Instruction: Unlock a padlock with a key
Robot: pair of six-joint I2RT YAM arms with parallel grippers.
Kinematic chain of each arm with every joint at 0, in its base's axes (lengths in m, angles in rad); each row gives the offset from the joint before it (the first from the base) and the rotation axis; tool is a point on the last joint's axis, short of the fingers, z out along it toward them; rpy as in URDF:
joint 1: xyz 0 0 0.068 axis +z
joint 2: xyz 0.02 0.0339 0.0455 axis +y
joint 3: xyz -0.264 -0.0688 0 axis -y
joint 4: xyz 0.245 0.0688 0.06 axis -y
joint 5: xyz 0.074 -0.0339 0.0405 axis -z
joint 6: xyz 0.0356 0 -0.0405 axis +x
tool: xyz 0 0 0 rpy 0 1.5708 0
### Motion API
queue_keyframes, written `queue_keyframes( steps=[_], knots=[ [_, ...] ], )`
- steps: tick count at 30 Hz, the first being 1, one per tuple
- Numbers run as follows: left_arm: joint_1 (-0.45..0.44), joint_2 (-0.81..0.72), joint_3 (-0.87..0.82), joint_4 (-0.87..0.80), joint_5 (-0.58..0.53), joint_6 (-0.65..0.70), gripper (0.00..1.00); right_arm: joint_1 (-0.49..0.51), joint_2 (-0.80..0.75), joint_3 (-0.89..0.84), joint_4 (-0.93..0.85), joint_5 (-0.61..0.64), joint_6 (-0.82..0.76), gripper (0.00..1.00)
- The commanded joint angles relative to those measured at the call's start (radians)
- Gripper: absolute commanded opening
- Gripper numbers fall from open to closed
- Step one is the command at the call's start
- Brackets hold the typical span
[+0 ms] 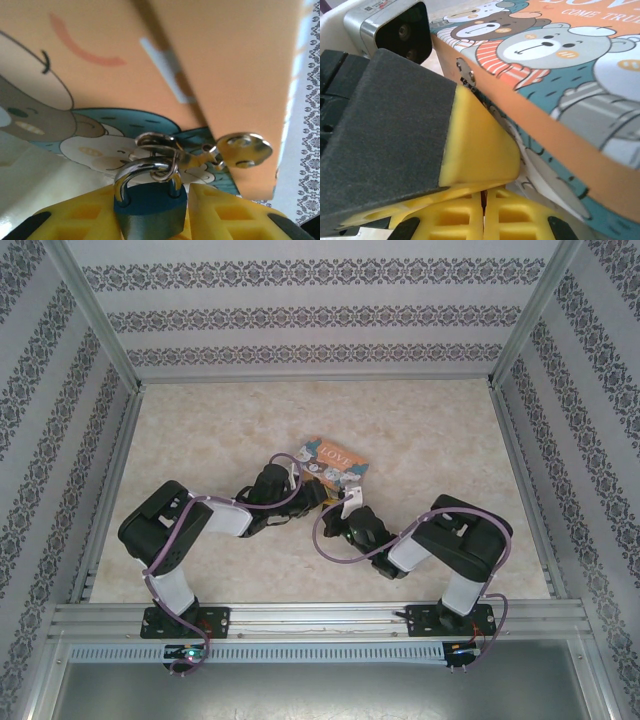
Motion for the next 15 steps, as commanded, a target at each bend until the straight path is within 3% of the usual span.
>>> queue_keyframes(
  steps=[1, 15],
  knots=[
    [-0.005, -0.023, -0.02, 0.028, 0.031, 0.024, 0.39, 0.021, 0.037, -0.004, 0.127, -0.003, 0.07, 0.0],
    [0.06, -0.235, -0.082, -0.144, 0.0, 0.114, 0.56, 0.03, 0.08, 0.002, 0.151, -0.001, 0.091, 0.0]
  ],
)
